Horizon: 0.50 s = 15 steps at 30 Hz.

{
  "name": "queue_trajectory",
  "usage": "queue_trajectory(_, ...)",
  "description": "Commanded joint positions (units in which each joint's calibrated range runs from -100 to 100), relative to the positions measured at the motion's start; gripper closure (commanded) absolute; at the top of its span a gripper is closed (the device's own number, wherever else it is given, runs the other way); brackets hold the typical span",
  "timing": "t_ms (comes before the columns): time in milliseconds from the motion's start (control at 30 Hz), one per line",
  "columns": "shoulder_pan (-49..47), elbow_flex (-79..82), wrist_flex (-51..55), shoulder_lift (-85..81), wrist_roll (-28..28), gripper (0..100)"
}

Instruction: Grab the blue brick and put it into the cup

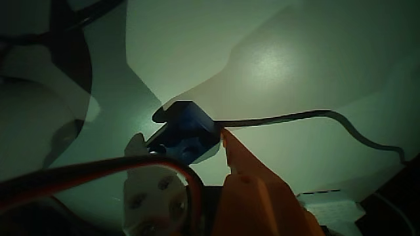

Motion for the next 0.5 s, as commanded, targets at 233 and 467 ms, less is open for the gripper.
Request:
queue_trajectory(233, 1.2, -2.6, -1.9, 1.6, 0.1, 86)
queue_trajectory(467, 2.2, -2.6, -6.4, -0.1, -0.7, 100)
